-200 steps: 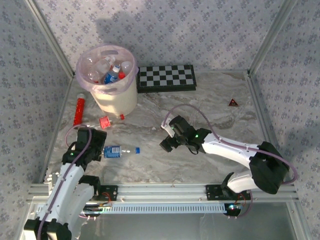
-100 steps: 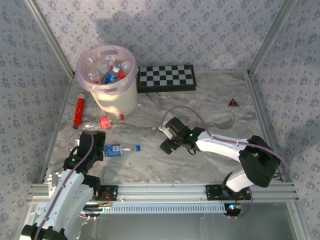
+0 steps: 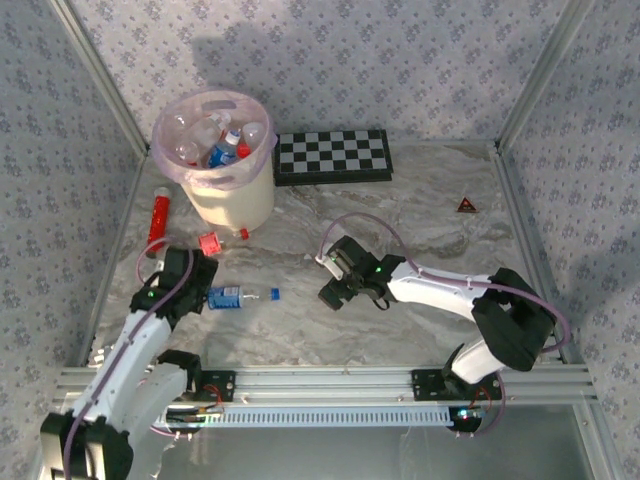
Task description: Put the plastic bottles in the bin
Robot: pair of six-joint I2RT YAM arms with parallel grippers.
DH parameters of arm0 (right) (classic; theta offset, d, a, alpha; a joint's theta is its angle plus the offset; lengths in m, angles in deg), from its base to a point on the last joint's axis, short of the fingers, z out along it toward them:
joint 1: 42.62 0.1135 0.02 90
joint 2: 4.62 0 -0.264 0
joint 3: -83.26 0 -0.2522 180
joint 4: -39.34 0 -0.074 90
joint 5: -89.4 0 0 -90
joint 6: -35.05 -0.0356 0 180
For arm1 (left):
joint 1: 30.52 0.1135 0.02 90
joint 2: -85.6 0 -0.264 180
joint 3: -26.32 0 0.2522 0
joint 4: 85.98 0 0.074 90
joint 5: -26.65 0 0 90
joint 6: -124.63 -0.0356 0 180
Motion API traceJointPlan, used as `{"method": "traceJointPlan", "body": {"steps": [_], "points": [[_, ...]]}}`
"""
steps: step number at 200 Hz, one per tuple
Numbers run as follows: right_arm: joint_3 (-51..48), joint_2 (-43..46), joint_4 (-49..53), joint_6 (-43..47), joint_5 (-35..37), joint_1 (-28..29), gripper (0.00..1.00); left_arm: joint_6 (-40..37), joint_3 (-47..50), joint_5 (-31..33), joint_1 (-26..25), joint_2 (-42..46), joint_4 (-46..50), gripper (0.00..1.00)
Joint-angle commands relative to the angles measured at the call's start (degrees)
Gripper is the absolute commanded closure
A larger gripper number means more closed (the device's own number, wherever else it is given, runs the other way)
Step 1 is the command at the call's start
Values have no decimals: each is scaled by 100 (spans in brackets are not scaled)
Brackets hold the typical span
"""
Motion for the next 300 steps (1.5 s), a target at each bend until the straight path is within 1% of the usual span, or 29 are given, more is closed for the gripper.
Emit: {"method": "traceJointPlan", "body": {"steps": [1,12,25,39,52,66,81,89,101,114,140,172,190,202,226,237,253,263,281,300], "points": [[112,-10,104,-29,119,30,0,-759,-663,-24,6,-340,731,17],[119,23,173,6,117,45,0,-910,-959,-146,-8,-553,1074,16],[103,89,240,66,154,54,0,-852,-1262,-194,-24,-789,1723,15],[61,137,282,114,158,12,0,-504,-1371,-287,-64,-922,2313,14],[58,142,318,124,158,-16,0,-79,-1228,-395,-126,-896,2530,12],[48,141,302,103,145,-40,0,339,-859,-589,-140,-770,2273,12],[48,131,261,23,116,-73,0,726,-526,-607,-131,-701,1830,11],[51,135,276,-23,117,-83,0,864,-426,-567,-133,-713,1629,11],[41,162,256,-77,107,-91,0,945,-375,-319,-122,-797,1391,11],[19,207,260,-101,85,-86,0,916,-354,-154,-43,-960,1160,11],[-81,317,366,-111,123,-65,0,805,-348,-200,196,-1385,905,11],[-279,486,373,-226,98,-56,1,811,-210,216,365,-1326,681,13],[-298,509,361,-261,83,-48,1,779,-32,258,567,-1199,380,17],[-288,500,351,-263,76,-30,1,760,21,249,653,-1142,360,21],[-237,458,329,-264,84,5,1,683,13,293,662,-1109,185,26],[-218,432,309,-263,80,19,1,653,52,301,683,-1142,111,27],[-187,406,308,-256,80,49,1,497,128,250,745,-1257,-176,27],[-171,399,327,-254,92,65,1,298,116,191,782,-1402,-338,24],[-183,404,369,-246,138,73,1,41,-91,152,819,-1697,-227,21],[-222,412,372,-271,163,76,1,26,-131,158,836,-1847,-286,17]]}}
